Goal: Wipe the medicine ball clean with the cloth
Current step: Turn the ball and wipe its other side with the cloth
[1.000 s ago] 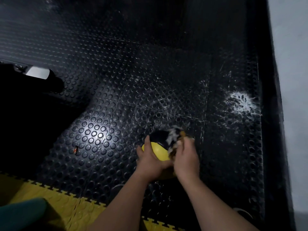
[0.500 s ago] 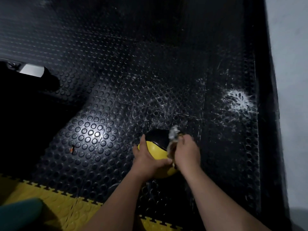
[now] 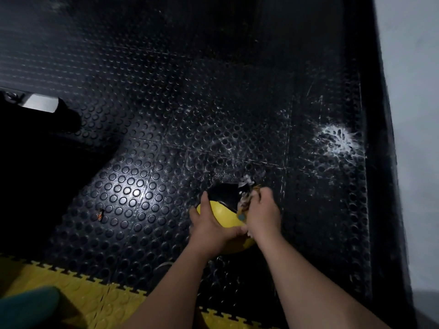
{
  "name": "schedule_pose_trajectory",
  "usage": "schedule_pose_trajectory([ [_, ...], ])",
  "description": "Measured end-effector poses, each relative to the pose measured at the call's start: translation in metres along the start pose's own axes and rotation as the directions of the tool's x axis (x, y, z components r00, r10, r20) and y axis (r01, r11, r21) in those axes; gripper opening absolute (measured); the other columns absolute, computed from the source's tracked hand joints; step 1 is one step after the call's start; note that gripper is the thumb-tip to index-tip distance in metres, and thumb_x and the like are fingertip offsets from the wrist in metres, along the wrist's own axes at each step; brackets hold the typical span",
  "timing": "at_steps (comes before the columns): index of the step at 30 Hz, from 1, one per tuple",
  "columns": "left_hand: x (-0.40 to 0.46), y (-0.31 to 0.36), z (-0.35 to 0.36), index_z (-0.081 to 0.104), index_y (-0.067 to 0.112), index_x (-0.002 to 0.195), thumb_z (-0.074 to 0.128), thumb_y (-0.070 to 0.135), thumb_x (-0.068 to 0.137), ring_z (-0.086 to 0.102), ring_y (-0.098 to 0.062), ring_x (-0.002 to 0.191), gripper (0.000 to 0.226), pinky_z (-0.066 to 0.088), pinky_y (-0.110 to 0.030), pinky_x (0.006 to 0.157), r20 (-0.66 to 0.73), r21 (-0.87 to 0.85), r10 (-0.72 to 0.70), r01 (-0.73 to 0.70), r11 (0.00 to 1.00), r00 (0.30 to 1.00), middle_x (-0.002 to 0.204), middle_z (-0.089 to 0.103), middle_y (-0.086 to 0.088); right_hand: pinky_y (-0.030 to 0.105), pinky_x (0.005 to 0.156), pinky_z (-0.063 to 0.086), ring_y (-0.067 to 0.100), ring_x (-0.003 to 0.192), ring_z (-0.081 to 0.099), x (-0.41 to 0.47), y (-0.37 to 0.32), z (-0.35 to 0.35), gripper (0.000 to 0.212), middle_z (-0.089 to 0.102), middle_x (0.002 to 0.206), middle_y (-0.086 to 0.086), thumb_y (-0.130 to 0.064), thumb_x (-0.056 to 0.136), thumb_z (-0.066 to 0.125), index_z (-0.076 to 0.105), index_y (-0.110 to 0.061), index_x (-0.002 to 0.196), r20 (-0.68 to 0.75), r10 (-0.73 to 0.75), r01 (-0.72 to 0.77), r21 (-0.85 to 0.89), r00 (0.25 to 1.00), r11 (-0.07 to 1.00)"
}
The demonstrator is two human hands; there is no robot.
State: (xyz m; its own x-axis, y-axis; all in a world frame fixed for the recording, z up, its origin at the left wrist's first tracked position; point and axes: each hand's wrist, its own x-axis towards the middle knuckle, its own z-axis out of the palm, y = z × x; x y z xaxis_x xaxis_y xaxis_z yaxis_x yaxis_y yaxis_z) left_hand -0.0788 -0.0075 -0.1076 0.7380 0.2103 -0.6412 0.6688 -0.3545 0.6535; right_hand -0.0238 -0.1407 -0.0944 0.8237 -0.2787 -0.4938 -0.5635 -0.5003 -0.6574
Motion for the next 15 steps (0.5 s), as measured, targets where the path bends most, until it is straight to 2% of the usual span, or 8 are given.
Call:
schedule_pose_trajectory([
  [2,0.000,0.001,0.001,-0.001,0.046,0.157,0.096,0.052,0.052,0.019,-0.037,0.150,0.143,0.030,-0.058,0.118,-0.004,-0.013,0.000,0.000,1.000,1.000,0.165,-0.003,-0.003,0.037,0.071,0.044,0.025,0.079,0.054,0.014,-0.008,-0.009,0.023,0.062,0.095,0.009,-0.026,0.108,0.036,0.053,-0.011,0.103,0.015,0.154,-0.155,0.062,0.988,0.986],
  [3,0.000,0.000,-0.002,0.000,0.044,0.158,0.097,0.048,0.054,0.020,-0.036,0.150,0.142,0.030,-0.055,0.119,-0.005,-0.028,0.010,-0.010,1.000,1.000,0.165,-0.001,-0.006,0.035,0.069,0.042,0.024,0.079,0.054,0.010,-0.012,-0.010,0.023,0.061,0.094,0.008,-0.026,0.108,0.037,0.054,-0.011,0.102,0.011,0.135,-0.135,0.043,0.991,0.990],
  [5,0.001,-0.002,-0.010,0.001,0.040,0.159,0.097,0.043,0.056,0.022,-0.033,0.149,0.141,0.029,-0.050,0.118,0.000,-0.059,0.033,-0.033,0.998,0.999,0.163,0.006,-0.009,0.030,0.063,0.039,0.020,0.085,0.060,-0.014,-0.008,0.000,0.018,0.063,0.097,-0.003,-0.030,0.108,0.039,0.053,-0.020,0.105,0.007,-0.070,0.070,-0.058,0.998,0.996],
  [7,0.005,-0.009,-0.016,0.002,0.040,0.160,0.098,0.039,0.057,0.024,-0.030,0.147,0.140,0.031,-0.048,0.117,0.027,-0.086,0.045,-0.043,0.995,0.999,0.160,0.012,-0.007,0.026,0.071,0.042,0.011,0.101,0.058,-0.039,0.004,0.004,0.023,0.057,0.117,-0.014,-0.031,0.108,0.040,0.053,-0.028,0.127,0.024,-0.211,0.212,-0.022,0.977,0.977],
  [8,0.006,-0.012,-0.017,0.003,0.039,0.160,0.098,0.038,0.056,0.025,-0.029,0.146,0.141,0.031,-0.048,0.118,0.033,-0.097,0.050,-0.046,0.994,0.998,0.159,0.013,-0.006,0.028,0.076,0.044,0.012,0.101,0.057,-0.042,0.012,0.004,0.027,0.057,0.118,-0.013,-0.028,0.108,0.039,0.052,-0.029,0.132,0.013,-0.208,0.208,0.003,0.978,0.978],
  [10,0.004,-0.018,-0.018,0.004,0.038,0.160,0.099,0.040,0.054,0.026,-0.027,0.145,0.142,0.032,-0.051,0.119,0.041,-0.123,0.064,-0.058,0.991,0.997,0.159,0.014,-0.002,0.037,0.076,0.050,0.022,0.089,0.060,-0.025,0.031,0.001,0.024,0.067,0.106,0.000,-0.018,0.107,0.036,0.058,-0.022,0.114,-0.018,-0.015,0.016,0.058,1.000,0.998],
  [12,0.004,-0.022,-0.021,0.005,0.042,0.159,0.100,0.050,0.047,0.029,-0.027,0.144,0.146,0.035,-0.056,0.117,0.047,-0.128,0.058,-0.052,0.990,0.997,0.158,0.016,0.001,0.043,0.084,0.053,0.028,0.089,0.062,0.000,0.046,-0.004,0.031,0.069,0.101,0.013,-0.006,0.101,0.031,0.060,-0.016,0.099,0.061,0.218,-0.225,0.148,0.974,0.963],
  [15,0.010,-0.024,-0.029,0.011,0.060,0.149,0.099,0.063,0.037,0.039,-0.030,0.140,0.143,0.044,-0.060,0.108,0.061,-0.168,0.043,-0.032,0.985,0.997,0.156,0.026,0.002,0.044,0.090,0.055,0.028,0.092,0.064,0.025,0.052,-0.005,0.035,0.070,0.107,0.018,-0.009,0.105,0.030,0.064,-0.012,0.103,0.255,0.386,-0.448,0.267,0.887,0.853],
])
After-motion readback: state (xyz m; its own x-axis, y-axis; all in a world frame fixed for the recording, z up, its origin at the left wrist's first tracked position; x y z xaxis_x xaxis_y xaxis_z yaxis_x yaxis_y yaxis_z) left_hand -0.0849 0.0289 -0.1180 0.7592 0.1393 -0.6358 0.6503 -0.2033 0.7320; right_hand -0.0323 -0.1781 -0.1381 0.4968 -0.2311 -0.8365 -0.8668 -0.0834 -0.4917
